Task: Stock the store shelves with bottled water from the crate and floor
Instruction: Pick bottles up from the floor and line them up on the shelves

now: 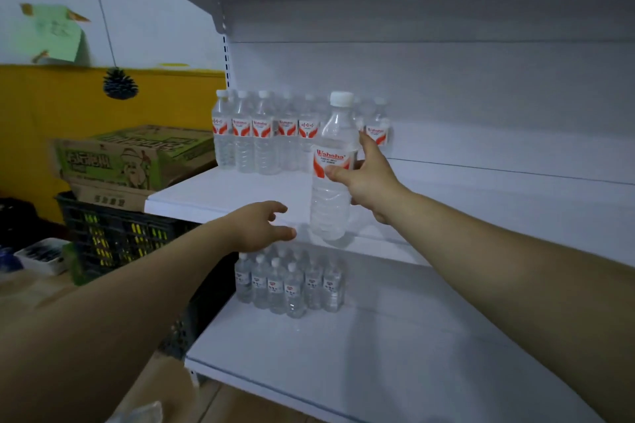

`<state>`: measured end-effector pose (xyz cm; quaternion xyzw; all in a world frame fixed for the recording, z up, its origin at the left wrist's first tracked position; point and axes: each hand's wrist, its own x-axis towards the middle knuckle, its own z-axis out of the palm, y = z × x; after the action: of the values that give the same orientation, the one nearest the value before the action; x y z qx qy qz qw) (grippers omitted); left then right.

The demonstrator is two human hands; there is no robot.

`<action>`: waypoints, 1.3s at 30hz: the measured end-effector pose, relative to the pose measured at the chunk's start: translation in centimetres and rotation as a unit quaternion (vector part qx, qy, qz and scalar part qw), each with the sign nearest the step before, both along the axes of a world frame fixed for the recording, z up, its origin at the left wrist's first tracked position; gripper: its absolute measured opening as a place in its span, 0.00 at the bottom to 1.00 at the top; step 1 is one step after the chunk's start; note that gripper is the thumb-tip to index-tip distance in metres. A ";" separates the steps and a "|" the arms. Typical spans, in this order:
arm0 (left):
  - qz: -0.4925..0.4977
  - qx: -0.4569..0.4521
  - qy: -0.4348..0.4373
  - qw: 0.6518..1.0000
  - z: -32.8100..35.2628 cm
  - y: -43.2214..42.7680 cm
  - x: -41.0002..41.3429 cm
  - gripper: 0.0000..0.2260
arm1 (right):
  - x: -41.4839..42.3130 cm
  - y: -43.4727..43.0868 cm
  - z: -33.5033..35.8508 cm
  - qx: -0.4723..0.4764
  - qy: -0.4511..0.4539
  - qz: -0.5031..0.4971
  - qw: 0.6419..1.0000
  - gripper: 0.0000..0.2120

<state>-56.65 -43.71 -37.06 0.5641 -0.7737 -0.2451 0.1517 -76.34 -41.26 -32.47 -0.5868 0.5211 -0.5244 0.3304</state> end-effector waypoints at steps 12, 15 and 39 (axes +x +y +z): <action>0.094 -0.040 -0.198 0.975 -4.1 -14.6 1.6 0.30 | 0.8 -15.0 -2.4 -0.021 0.015 0.001 1.000 0.36; 0.084 -0.031 -0.217 0.972 -3.8 -16.8 1.8 0.33 | 0.8 -16.0 -2.7 -0.017 0.039 0.005 0.999 0.39; 0.060 -0.091 -0.212 0.971 -5.4 -18.1 2.3 0.32 | 6.6 -30.0 -7.2 -0.011 0.143 -0.047 0.989 0.43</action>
<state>-54.34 -61.80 -42.50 0.6322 -0.7722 -0.0391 0.0498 -69.77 -71.22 -39.71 -0.6341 0.5843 -0.4559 0.2206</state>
